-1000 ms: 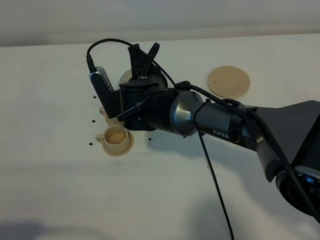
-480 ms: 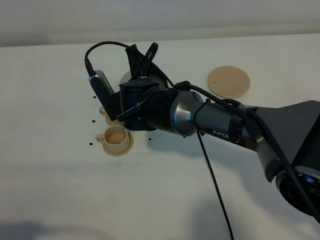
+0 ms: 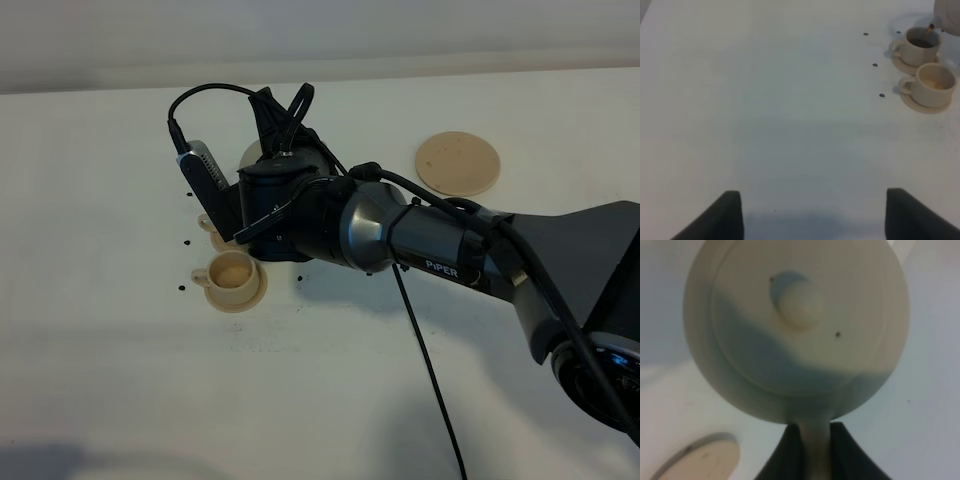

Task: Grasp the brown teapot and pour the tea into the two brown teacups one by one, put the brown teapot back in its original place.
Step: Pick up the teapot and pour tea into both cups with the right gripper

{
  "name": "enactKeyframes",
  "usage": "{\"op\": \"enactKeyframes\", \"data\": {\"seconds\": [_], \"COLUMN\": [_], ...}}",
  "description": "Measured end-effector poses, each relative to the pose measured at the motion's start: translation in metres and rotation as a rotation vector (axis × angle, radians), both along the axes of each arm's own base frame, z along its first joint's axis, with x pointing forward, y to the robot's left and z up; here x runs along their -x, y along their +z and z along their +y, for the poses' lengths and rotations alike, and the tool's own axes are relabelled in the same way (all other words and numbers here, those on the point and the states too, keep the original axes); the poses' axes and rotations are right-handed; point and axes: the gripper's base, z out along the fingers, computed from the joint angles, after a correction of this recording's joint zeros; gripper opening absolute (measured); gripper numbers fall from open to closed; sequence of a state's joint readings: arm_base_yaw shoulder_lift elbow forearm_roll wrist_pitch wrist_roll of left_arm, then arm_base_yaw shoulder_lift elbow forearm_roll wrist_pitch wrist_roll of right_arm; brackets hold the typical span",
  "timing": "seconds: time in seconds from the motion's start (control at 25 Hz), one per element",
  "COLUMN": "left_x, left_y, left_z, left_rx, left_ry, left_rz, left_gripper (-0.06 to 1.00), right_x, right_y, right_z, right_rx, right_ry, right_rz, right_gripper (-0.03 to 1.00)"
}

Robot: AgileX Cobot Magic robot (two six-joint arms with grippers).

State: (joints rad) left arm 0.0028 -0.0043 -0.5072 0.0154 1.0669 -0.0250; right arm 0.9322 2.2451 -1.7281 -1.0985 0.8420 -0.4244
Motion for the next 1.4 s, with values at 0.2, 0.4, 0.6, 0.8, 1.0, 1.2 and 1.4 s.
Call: {"op": "enactKeyframes", "data": {"seconds": [0.2,0.4,0.6,0.8,1.0,1.2,1.4], "left_x": [0.0,0.0,0.0,0.0,0.0,0.0,0.0], "left_y": [0.0,0.0,0.0,0.0,0.0,0.0,0.0], "left_z": [0.0,0.0,0.0,0.0,0.0,0.0,0.0], "left_rx": [0.0,0.0,0.0,0.0,0.0,0.0,0.0], "left_ry": [0.0,0.0,0.0,0.0,0.0,0.0,0.0], "left_rz": [0.0,0.0,0.0,0.0,0.0,0.0,0.0], "left_gripper": [0.57,0.57,0.57,0.57,0.57,0.57,0.57], "right_x": [-0.0001,-0.0002,-0.0003,-0.0004,-0.0004,-0.0004,-0.0004], "right_y": [0.0001,0.0003,0.0005,0.0005,0.0005,0.0006,0.0006], "right_z": [0.0,0.0,0.0,0.0,0.0,0.0,0.0], "right_rx": [0.001,0.002,0.012,0.029,0.031,0.031,-0.01], "right_ry": [0.001,0.002,0.009,0.021,0.022,0.023,-0.007], "right_rz": [-0.001,-0.004,-0.006,-0.006,-0.006,-0.007,-0.008], "right_gripper": [0.09,0.09,0.09,0.09,0.09,0.09,0.09]}}
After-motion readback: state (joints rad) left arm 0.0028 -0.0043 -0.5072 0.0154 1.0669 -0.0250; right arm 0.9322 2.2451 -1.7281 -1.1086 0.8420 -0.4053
